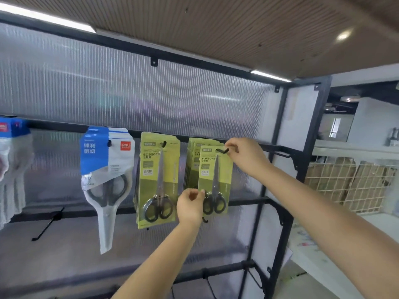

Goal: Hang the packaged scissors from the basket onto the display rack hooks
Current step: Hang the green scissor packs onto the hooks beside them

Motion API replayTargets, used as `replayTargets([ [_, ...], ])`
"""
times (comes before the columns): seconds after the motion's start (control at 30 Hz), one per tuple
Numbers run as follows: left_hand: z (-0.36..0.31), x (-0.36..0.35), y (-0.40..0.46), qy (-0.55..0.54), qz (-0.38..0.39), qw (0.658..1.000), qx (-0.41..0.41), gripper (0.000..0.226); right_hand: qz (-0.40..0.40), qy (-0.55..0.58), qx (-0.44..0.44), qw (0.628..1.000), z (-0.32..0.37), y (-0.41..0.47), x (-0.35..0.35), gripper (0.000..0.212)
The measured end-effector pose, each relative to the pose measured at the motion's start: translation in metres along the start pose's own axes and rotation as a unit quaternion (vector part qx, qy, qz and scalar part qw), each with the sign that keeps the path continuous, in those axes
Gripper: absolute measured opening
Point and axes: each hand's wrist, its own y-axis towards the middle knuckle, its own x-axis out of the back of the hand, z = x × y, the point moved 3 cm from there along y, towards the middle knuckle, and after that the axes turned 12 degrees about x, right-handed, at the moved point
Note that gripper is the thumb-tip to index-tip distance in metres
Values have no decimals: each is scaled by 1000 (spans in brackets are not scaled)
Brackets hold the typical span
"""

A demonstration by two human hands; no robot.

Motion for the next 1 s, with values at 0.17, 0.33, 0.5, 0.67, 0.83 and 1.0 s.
replayTargets([
  [0.17,3,-12,12,-27,-42,999,1,19,1,-82,73,994,-5,5,-9,26],
  [0.33,4,-14,32,-19,-65,997,21,15,17,-79,78,994,-14,12,-26,39],
  [0.5,2,-14,41,35,-98,994,16,8,44,-42,33,998,-21,19,-41,46],
  [0.67,0,-15,47,69,-123,990,3,13,78,-60,31,995,-18,20,-46,52],
  [0.83,-1,-18,42,110,-149,982,-33,22,108,-142,55,982,-12,9,-39,56],
  [1.0,2,-26,33,181,-166,967,-73,39,94,-129,33,987,-17,-14,-31,55],
])
